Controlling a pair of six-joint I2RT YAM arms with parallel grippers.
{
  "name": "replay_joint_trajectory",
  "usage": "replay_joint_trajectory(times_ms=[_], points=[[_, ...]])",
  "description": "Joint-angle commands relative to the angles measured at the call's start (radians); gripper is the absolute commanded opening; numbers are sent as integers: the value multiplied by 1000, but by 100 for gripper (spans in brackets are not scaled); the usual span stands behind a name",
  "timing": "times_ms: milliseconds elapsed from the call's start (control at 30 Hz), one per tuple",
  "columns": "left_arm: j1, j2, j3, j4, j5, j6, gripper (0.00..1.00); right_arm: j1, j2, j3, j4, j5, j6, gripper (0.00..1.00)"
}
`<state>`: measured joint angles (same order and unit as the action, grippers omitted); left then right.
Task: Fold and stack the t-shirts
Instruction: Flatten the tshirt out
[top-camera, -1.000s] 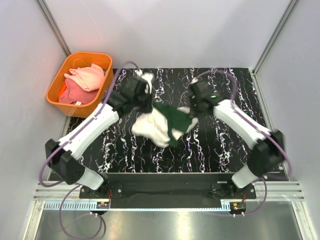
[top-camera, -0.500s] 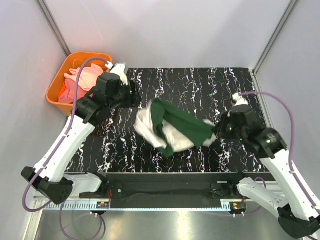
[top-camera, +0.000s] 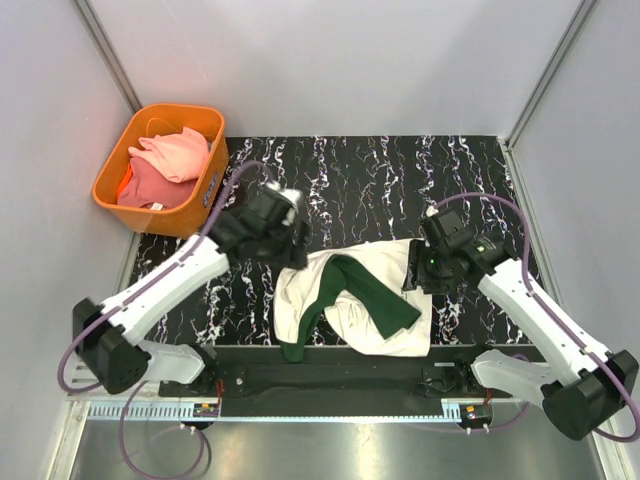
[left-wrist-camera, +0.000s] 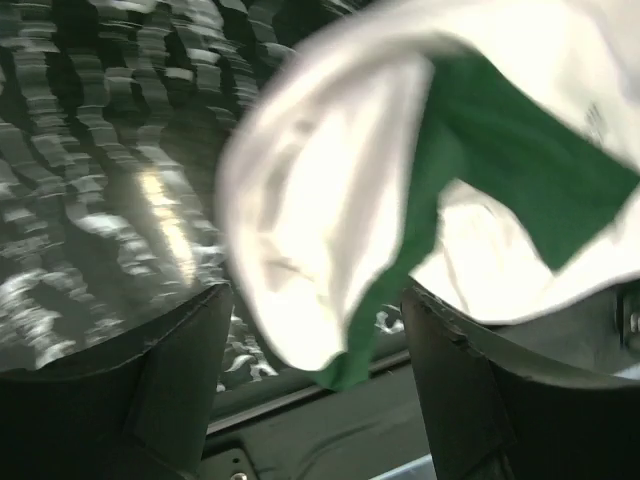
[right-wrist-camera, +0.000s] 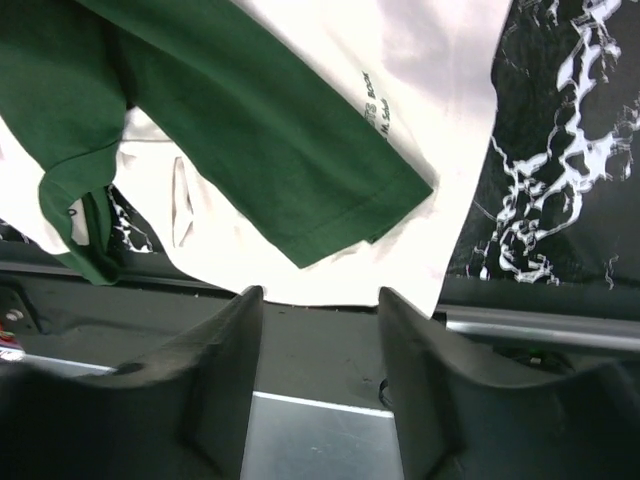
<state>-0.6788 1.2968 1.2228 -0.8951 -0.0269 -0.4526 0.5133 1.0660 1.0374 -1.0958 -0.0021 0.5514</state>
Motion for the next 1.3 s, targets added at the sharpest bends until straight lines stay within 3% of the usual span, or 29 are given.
replay_joint_trajectory(times_ms=[0,100,200,267,400,500,567,633,733,767,867,1000,1100,1267], points=[[-118,99,-10,116,31,-31,74,-2,48,-3,91,-32,-39,49],[-181,203,24,117,-13,-26,69,-2,101,-42,155,-65,-28,41],[-235,265,33,120,-73,-46,61,-2,144,-105,238,-104,7,40],[-257,315,44,124,-132,-54,62,-4,169,-149,269,-110,30,44],[-280,406,89,127,-191,-61,76,-6,196,-194,309,-128,38,54],[-280,450,104,142,-208,-69,77,-15,196,-223,309,-108,36,62],[-280,479,113,143,-211,-52,68,-24,199,-232,312,-95,24,64],[-278,496,104,143,-228,-51,53,-36,215,-237,318,-81,19,63],[-278,486,86,143,-235,-49,40,-39,253,-237,335,-94,28,59],[-278,481,75,143,-240,-47,29,-39,264,-238,350,-101,36,58],[-278,454,63,142,-245,-40,12,-39,296,-258,384,-82,48,55],[-278,378,46,127,-261,-43,0,-38,359,-266,424,-32,48,51],[-278,308,44,87,-289,-40,0,-38,413,-252,430,-4,53,45],[-278,185,30,19,-369,-21,0,-38,371,-249,380,73,79,4]])
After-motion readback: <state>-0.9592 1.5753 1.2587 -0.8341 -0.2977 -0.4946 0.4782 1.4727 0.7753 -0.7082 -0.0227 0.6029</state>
